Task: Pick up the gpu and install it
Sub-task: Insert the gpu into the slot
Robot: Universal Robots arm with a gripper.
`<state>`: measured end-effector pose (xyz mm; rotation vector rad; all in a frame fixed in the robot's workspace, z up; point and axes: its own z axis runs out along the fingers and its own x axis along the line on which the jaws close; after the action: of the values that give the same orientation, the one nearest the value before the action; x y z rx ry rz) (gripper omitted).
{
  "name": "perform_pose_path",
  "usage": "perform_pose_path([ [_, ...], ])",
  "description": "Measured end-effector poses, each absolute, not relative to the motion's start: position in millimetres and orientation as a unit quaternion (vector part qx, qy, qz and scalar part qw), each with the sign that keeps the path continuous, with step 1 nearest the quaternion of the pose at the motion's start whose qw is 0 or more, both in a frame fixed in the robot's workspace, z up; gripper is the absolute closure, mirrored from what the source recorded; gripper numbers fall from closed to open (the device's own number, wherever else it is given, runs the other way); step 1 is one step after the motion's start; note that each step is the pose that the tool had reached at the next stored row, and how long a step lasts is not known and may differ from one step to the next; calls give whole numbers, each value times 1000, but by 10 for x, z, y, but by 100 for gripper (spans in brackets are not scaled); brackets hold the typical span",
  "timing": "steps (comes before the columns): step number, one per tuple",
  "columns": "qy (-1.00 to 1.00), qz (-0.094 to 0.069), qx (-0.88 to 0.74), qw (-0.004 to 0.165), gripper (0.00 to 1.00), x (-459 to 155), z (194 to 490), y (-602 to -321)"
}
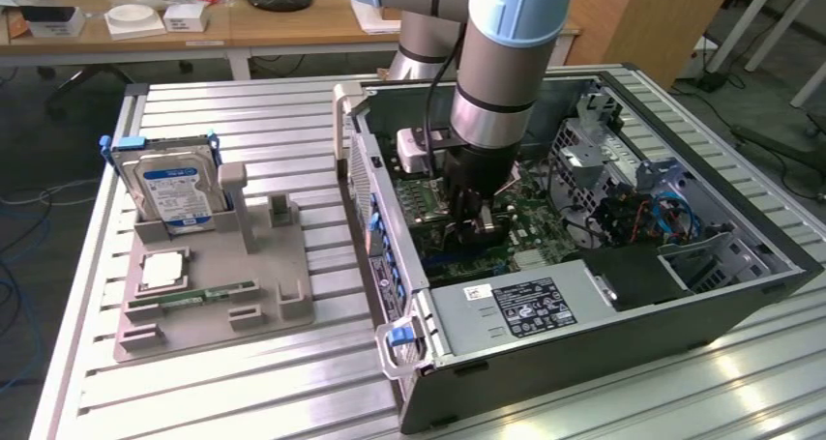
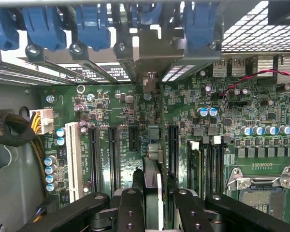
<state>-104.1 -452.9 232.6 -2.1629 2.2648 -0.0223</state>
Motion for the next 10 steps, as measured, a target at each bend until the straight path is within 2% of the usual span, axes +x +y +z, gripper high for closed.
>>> perform_pose_path([
  [10,723,-7,-691,5,72,-1042,2308,-4529],
])
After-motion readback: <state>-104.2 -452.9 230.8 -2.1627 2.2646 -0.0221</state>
